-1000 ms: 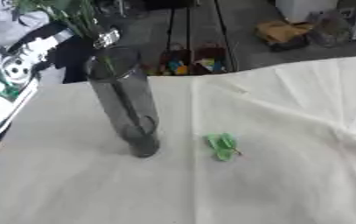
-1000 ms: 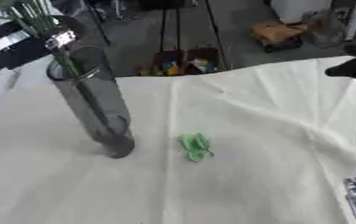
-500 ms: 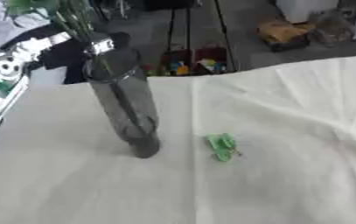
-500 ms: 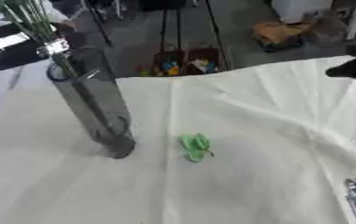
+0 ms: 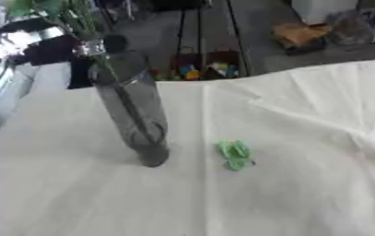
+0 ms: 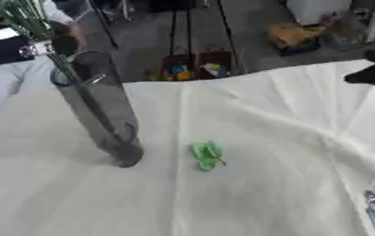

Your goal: Arrange flowers into the vase.

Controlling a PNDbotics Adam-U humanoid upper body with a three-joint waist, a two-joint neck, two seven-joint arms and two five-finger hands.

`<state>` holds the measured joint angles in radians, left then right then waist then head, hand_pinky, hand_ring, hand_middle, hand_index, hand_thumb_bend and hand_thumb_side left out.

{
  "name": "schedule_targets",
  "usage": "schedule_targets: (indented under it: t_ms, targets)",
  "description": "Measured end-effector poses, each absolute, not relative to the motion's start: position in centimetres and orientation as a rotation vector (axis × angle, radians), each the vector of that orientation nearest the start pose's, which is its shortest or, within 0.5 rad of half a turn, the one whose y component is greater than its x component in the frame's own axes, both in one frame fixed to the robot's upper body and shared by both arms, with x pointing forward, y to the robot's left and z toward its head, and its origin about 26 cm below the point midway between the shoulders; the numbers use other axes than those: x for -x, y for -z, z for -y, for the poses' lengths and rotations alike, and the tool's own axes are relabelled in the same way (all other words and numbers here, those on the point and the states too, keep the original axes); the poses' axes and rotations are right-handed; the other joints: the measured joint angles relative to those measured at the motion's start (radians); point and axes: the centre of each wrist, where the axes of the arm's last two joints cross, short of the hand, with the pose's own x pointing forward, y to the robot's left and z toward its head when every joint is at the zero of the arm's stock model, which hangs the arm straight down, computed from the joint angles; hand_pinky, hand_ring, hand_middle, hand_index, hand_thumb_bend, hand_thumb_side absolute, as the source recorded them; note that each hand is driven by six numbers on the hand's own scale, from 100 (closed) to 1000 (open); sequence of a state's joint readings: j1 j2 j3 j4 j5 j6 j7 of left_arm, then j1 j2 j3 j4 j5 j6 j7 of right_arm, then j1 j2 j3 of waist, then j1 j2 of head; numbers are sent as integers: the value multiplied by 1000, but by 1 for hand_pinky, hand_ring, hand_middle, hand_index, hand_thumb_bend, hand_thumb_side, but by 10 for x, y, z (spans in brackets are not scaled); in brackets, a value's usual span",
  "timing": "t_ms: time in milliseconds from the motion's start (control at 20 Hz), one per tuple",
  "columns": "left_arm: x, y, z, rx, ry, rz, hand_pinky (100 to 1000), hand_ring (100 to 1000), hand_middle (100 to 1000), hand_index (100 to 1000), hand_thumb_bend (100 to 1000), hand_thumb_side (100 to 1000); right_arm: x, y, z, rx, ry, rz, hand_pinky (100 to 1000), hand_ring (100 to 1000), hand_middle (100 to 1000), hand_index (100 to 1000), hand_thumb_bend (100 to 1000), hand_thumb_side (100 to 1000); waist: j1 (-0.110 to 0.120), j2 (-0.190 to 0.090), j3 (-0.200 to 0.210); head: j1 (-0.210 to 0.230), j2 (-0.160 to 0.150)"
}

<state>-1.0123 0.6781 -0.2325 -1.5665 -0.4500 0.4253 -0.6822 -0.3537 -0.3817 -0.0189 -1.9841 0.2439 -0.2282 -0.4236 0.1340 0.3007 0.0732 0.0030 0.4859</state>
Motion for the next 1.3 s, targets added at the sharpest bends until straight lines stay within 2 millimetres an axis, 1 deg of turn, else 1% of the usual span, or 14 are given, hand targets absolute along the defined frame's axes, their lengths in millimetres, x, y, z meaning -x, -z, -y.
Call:
schedule_targets:
  t_ms: [300, 850, 1300]
  targets:
    - [-378, -371, -240, -687, 1321, 1525, 1000, 1000, 1000, 1000, 1000, 1000, -305, -219, 268, -810, 111, -3482, 627, 552, 472, 726, 100, 1000, 0, 0, 0, 0, 0]
    - [-377, -370, -256, -674, 1450, 1417, 1000, 1000, 1000, 1000, 1000, 1000, -305, -219, 268, -818, 101, -3484, 629, 551, 470, 725, 100, 1000, 0, 1, 1, 0, -5]
    - [-375, -374, -267, -690, 1438, 1411, 1000, 1000, 1000, 1000, 1000, 1000, -305, -219, 268, -819, 104, -3486, 631, 551, 469, 725, 100, 1000, -1, 1, 8, -1, -5]
